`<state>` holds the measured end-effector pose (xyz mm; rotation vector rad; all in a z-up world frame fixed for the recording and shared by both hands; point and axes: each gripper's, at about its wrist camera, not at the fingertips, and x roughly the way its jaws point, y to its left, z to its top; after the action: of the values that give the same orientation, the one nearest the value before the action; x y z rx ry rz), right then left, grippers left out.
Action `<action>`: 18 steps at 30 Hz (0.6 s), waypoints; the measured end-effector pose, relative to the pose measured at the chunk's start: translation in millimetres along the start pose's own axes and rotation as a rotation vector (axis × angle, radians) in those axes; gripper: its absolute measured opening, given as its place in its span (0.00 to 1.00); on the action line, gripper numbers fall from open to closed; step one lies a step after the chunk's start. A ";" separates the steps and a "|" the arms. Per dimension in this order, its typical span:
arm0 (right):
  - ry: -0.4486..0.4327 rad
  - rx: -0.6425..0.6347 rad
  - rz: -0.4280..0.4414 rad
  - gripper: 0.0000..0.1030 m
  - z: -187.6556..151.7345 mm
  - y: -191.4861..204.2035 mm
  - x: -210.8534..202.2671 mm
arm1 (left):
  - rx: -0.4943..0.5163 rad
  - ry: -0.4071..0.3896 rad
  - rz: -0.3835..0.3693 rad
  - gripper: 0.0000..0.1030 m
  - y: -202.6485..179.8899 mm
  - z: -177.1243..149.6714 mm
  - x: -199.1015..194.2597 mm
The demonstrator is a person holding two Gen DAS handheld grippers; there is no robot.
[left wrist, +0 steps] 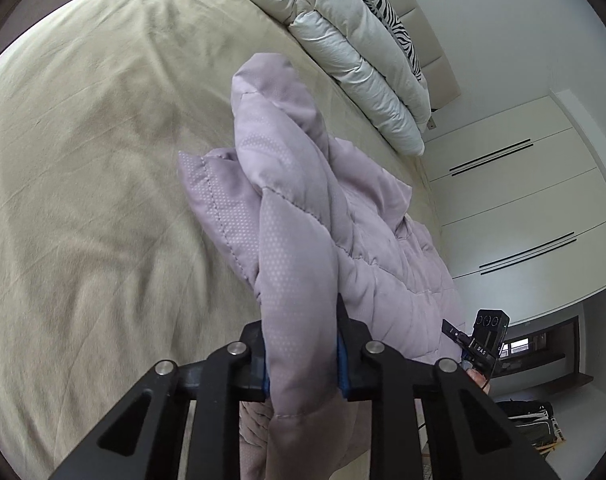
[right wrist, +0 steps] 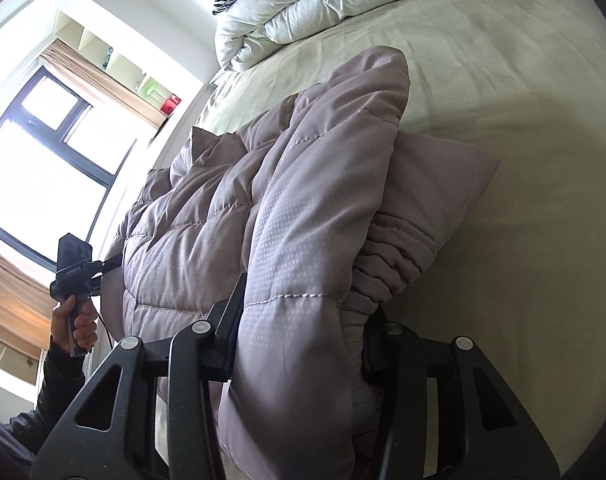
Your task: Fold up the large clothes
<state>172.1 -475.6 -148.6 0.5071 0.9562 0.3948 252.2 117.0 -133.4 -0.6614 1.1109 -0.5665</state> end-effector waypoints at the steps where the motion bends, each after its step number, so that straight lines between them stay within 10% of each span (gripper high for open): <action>1: 0.003 0.005 0.005 0.40 -6.2 1.8 -4.2 | 0.001 0.005 0.000 0.24 -1.7 -7.9 -5.2; 18: -0.020 0.232 -0.058 0.74 -67.5 -36.6 8.5 | -0.086 -0.024 0.081 0.58 28.8 -41.7 -7.9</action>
<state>122.8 -485.2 -207.4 0.6906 1.0008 0.2274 212.9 134.0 -161.7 -0.6923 1.1395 -0.4427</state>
